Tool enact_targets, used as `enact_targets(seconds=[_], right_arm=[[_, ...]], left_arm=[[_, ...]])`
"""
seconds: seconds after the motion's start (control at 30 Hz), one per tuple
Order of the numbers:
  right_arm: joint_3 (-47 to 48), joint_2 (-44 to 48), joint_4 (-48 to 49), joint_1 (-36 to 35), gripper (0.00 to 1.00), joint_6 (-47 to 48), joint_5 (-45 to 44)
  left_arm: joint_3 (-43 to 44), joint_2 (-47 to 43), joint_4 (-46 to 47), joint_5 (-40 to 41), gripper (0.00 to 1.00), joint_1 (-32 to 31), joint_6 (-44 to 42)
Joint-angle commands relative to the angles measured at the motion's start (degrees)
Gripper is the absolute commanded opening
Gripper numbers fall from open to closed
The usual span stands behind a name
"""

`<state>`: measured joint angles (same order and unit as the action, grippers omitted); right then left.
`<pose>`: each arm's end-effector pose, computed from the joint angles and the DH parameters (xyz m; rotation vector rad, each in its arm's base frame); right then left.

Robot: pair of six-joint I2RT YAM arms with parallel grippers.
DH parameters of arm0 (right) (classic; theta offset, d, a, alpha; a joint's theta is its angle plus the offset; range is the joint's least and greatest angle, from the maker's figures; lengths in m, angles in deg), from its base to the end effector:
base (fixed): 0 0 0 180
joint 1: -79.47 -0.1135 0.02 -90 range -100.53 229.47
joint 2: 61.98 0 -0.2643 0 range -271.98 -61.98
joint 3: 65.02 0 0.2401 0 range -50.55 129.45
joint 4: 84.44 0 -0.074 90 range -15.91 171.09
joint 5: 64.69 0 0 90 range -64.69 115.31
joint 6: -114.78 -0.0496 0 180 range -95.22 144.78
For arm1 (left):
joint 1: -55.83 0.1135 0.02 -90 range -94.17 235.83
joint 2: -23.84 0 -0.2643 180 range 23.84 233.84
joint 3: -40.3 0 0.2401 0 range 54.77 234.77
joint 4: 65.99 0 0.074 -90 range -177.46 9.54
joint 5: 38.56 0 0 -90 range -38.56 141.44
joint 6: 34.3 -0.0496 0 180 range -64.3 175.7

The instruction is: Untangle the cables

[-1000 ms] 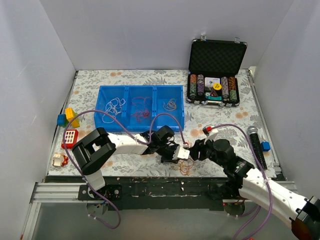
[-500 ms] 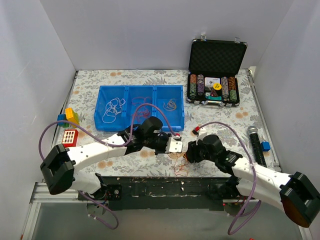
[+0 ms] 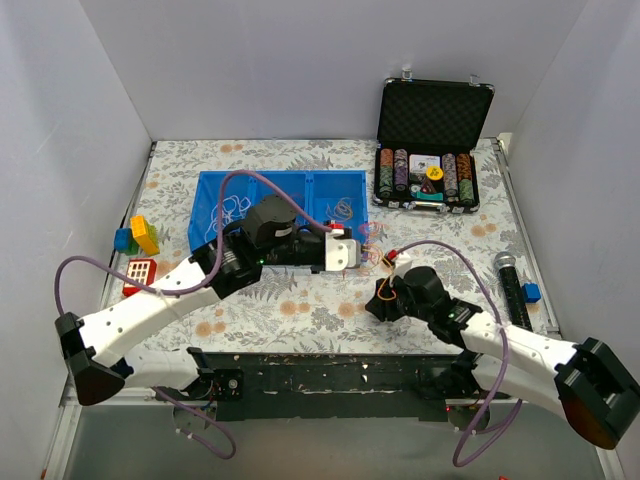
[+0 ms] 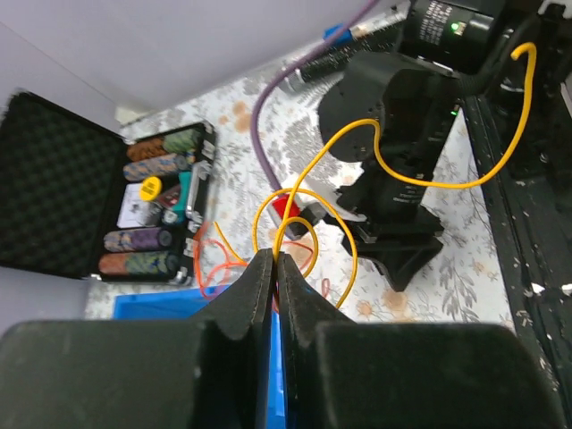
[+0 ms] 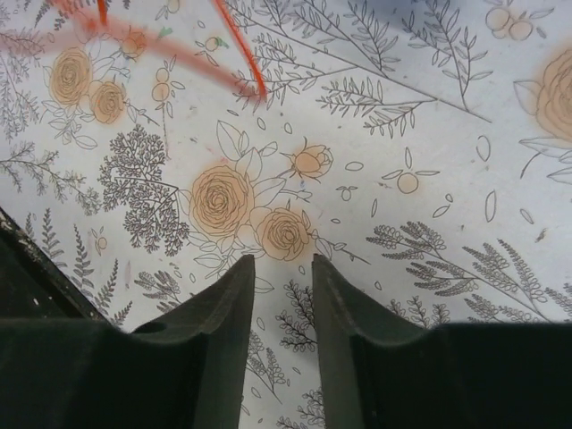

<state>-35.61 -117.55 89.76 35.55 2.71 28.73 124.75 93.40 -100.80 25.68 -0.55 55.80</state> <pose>0.1354 0.1345 0.1603 -0.4566 2.1717 0.7259 0.1323 -0.2379 0.3824 1.2339 1.6227 -1.0734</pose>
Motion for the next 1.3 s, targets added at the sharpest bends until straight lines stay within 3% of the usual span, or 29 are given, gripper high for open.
enact_targets(seconds=[0.0,0.1,0.27,0.5,0.77,0.97,1.13,1.27], right_arm=[[2.47,6.95,1.0,-0.29,0.5,1.06,-2.1],[1.15,15.03,0.91,-0.29,0.63,1.41,-3.07],[-1.23,24.8,6.79,-0.29,0.76,2.11,-1.84],[-0.09,22.8,16.73,-0.38,0.84,6.68,3.07],[3.16,12.87,24.64,-0.64,0.77,5.81,9.93],[5.18,8.91,26.84,-0.81,0.64,3.61,9.59],[5.28,6.97,30.09,-0.81,0.6,2.64,9.23],[7.12,4.42,30.27,-0.9,0.4,2.38,8.88]], left_arm=[[1.22,-2.84,-1.02,2.03,0.0,0.13,1.92],[-0.71,-3.99,-0.05,2.73,0.0,0.13,1.84],[-1.16,-4.52,-0.05,2.91,0.0,0.13,1.31],[0.16,-4.43,-0.58,2.47,0.0,0.13,1.83],[2.97,-3.55,-1.2,1.32,0.0,0.13,3.15],[3.94,-3.03,-0.76,1.06,0.0,0.13,3.41],[5.08,-2.76,-0.49,0.89,0.0,0.13,3.59],[5.17,-2.94,0.47,0.97,0.0,0.13,4.03]])
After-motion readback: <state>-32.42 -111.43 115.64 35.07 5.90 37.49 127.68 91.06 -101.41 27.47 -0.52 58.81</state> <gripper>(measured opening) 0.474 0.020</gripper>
